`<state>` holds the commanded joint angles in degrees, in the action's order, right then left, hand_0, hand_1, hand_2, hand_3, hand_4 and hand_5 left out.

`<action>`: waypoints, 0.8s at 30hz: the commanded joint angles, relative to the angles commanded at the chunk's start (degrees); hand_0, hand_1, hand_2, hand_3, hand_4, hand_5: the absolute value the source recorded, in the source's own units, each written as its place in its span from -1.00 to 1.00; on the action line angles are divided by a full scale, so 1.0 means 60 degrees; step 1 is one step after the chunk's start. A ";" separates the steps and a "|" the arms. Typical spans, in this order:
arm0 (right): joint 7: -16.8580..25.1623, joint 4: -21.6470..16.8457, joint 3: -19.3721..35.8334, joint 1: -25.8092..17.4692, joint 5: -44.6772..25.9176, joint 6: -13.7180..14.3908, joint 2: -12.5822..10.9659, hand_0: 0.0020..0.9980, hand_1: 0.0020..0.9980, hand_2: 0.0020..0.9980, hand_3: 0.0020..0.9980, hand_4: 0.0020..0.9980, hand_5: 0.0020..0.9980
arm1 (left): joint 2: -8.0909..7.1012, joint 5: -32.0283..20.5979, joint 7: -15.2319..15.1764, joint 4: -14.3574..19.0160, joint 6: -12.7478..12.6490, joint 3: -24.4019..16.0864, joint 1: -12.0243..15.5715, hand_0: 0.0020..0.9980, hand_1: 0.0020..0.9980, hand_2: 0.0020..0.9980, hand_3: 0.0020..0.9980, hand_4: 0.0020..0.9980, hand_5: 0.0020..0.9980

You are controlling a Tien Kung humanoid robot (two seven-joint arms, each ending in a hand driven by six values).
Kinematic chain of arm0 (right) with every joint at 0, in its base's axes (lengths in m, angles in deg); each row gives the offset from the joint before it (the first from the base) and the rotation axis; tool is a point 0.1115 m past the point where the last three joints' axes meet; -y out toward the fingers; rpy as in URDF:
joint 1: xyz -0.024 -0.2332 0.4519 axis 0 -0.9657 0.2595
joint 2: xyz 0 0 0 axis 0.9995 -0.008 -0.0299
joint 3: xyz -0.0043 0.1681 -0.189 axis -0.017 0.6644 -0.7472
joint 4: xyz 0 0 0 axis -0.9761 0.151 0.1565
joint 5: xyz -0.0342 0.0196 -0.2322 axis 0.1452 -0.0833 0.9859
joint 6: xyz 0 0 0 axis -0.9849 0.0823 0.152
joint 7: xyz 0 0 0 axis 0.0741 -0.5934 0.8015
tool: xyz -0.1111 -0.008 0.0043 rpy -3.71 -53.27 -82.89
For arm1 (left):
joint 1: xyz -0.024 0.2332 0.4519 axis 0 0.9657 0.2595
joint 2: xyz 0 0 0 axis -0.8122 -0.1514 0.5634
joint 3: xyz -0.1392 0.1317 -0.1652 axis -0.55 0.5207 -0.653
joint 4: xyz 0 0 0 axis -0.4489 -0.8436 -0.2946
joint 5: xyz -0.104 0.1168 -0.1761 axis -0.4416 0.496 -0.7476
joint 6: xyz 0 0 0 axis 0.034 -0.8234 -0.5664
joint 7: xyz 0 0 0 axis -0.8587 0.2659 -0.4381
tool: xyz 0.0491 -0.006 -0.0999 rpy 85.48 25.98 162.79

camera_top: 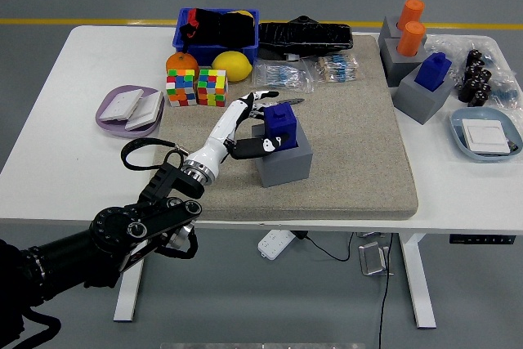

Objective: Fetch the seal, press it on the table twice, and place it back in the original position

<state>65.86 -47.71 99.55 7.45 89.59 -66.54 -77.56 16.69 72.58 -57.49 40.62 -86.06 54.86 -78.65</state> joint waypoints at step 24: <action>0.0012 0.0000 0.0061 -0.0035 0.0064 0.0013 0.0007 0.58 0.44 0.45 0.33 0.61 -0.02 | -0.0594 0.0461 0.0279 0.0743 0.0190 -0.0787 0.0034 0.61 0.09 -0.04 0.60 0.31 -1.00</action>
<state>65.93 -47.71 99.92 7.23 89.97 -66.46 -77.51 13.13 75.35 -55.81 45.08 -84.91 50.14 -78.45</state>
